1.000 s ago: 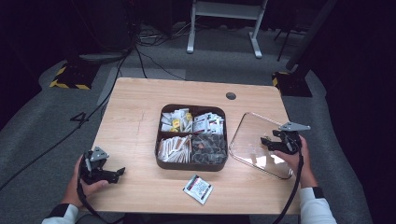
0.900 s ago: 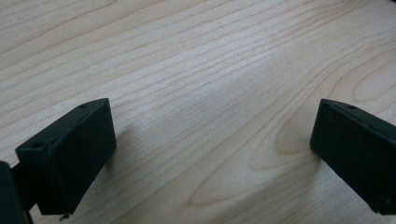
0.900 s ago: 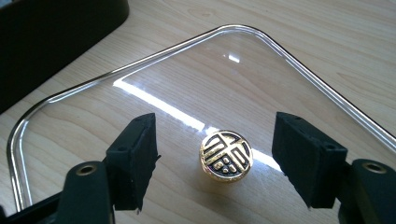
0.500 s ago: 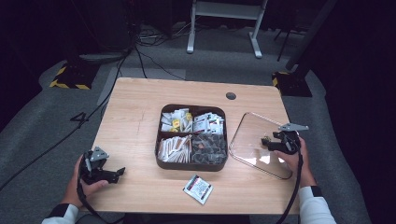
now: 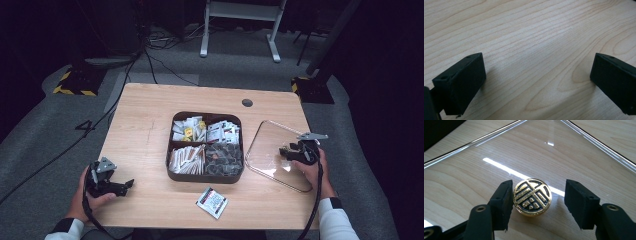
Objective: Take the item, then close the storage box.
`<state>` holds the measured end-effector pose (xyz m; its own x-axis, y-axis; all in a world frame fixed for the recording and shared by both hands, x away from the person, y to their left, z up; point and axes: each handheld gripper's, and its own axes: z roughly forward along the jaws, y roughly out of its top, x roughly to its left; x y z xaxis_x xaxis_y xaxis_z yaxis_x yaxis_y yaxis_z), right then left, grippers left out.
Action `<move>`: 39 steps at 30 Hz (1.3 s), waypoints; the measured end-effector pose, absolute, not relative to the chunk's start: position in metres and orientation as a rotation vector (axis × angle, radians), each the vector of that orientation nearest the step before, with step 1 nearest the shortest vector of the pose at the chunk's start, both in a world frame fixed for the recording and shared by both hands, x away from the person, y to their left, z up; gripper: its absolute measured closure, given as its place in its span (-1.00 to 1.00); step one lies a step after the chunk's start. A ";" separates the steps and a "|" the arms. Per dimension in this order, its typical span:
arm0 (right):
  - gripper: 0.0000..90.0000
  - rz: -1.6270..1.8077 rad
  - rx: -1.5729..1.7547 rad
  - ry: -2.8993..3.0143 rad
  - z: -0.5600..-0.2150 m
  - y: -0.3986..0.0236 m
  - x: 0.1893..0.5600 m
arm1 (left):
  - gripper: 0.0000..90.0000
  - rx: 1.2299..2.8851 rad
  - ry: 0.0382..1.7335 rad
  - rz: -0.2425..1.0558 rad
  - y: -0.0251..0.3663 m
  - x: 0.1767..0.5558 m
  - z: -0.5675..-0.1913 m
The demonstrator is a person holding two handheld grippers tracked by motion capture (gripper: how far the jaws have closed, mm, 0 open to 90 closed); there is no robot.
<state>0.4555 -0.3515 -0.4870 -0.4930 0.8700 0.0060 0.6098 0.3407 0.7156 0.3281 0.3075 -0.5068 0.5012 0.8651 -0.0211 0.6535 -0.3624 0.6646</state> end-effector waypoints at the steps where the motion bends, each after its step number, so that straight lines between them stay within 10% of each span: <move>1: -0.10 0.938 1.307 2.232 -0.488 -0.352 0.456 | -0.99 2.129 1.241 0.446 0.307 0.328 -0.507; 17: 0.29 0.972 1.266 2.262 -0.491 -0.348 0.459 | -0.99 2.128 1.241 0.445 0.308 0.328 -0.507; 39: 0.31 1.009 1.253 2.195 -0.474 -0.356 0.451 | -0.99 2.129 1.244 0.445 0.308 0.328 -0.507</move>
<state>0.4514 -0.3555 -0.4740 -0.5072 0.8619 -0.0022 0.5593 0.3311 0.7600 0.3282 0.3078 -0.5068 0.4984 0.8666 -0.0221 0.6555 -0.3600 0.6639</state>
